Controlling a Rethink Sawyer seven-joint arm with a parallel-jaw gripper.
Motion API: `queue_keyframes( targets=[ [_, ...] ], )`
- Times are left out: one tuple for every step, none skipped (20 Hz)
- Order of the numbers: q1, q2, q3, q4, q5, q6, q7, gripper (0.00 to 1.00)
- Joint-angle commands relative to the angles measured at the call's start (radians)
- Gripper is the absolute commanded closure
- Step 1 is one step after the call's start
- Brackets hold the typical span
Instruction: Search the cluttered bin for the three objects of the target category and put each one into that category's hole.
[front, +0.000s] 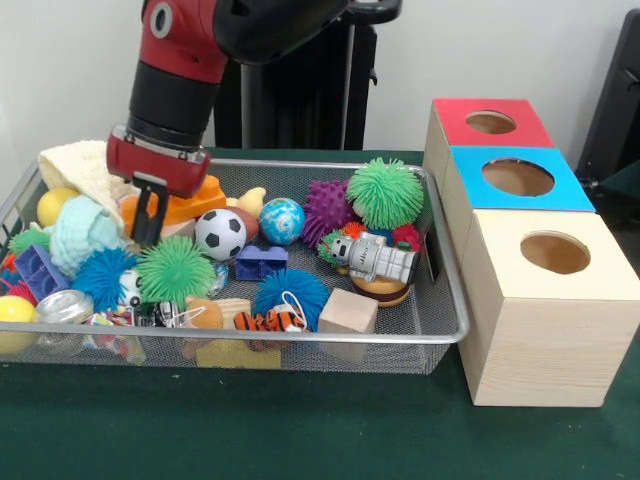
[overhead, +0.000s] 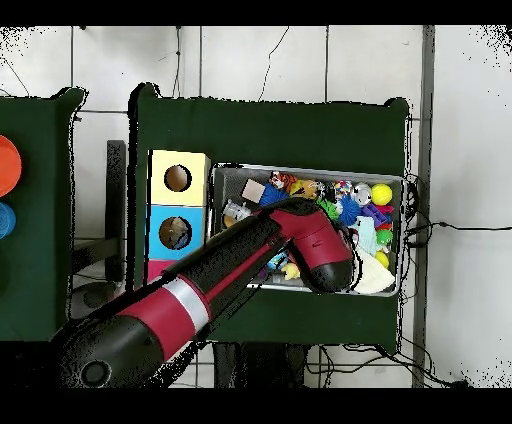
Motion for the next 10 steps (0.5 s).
queue_keyframes(
  targets=[
    [-0.019,-0.045,0.238,-0.106,0.114,0.034,-0.238,1.0],
    [-0.022,-0.051,0.248,-0.107,0.119,0.028,-0.249,1.0],
    [-0.031,-0.066,0.268,-0.105,0.137,0.023,-0.292,1.0],
    [-0.041,-0.082,0.286,-0.103,0.157,0.02,-0.335,1.0],
    [-0.043,-0.087,0.289,-0.109,0.153,0.012,-0.333,1.0],
    [-0.035,-0.078,0.281,-0.121,0.126,-0.001,-0.29,1.0],
    [-0.031,-0.077,0.276,-0.126,0.114,-0.007,-0.268,1.0],
    [-0.028,-0.074,0.273,-0.13,0.1,-0.014,-0.243,1.0],
    [-0.027,-0.07,0.269,-0.135,0.086,-0.019,-0.216,1.0],
    [-0.027,-0.064,0.268,-0.14,0.073,-0.028,-0.191,1.0]
  ],
)
